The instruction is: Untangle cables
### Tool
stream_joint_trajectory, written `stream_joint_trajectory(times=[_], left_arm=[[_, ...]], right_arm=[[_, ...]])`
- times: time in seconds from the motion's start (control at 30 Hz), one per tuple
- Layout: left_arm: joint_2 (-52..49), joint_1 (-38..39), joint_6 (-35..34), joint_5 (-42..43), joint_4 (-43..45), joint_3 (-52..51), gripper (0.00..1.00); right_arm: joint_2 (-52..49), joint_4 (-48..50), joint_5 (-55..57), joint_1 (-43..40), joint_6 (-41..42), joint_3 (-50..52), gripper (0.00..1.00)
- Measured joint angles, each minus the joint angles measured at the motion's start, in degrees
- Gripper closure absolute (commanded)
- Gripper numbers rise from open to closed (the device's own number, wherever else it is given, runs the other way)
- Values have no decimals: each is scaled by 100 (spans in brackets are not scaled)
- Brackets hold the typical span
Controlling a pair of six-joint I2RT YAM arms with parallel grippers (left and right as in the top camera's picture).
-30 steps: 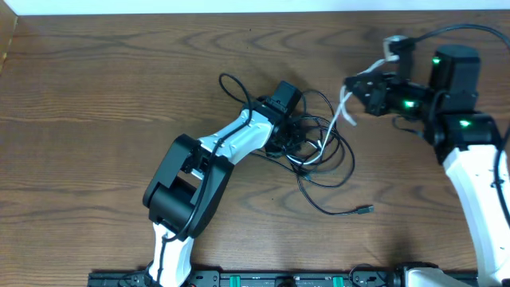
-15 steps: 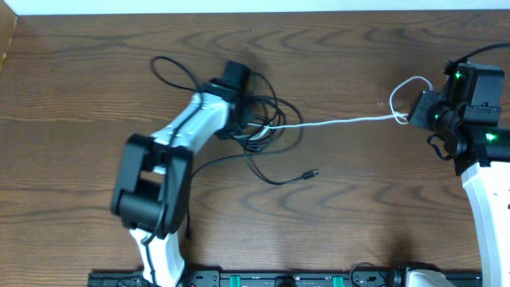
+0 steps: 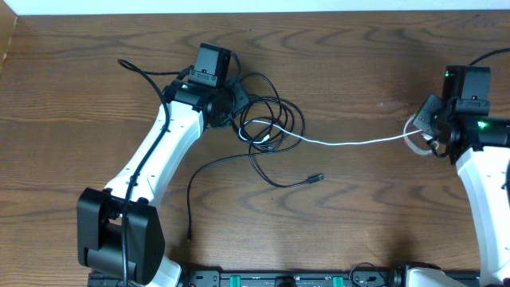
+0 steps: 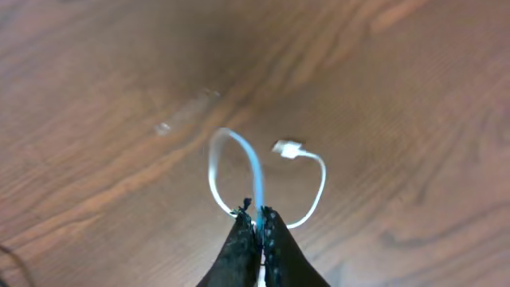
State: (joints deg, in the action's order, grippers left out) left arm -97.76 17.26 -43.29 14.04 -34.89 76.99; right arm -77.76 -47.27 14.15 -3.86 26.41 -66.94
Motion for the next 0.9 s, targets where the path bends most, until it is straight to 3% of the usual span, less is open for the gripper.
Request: stream_joint_trajectory(times=[0.07,0.1,0.2,0.43,0.53,0.67,0.9], left_arm=[[-2,2,81,101,-68,0,47],[-2,11,116,133,-79,0,42],[-2,44,157,153,-85,0,41],[-4,87,181,-308,-219,0,36],[-7,87,181,-555,-221,0,36],[-7,79,175,-916,-289,0,36],[-7,-188,151,-1174,-505,0,36]], right_arm=[[-42,-9,74,-9,87,0,81],[-55,-7,68,-11,129,0,78],[-85,-9,-96,-11,238,0,62],[-133,195,-1217,15,186,0,49],[-144,671,-2079,201,-142,0,38],[-256,1169,-2874,782,-588,-2,36],[-938,1067,-3307,1759,-1027,-2,33]])
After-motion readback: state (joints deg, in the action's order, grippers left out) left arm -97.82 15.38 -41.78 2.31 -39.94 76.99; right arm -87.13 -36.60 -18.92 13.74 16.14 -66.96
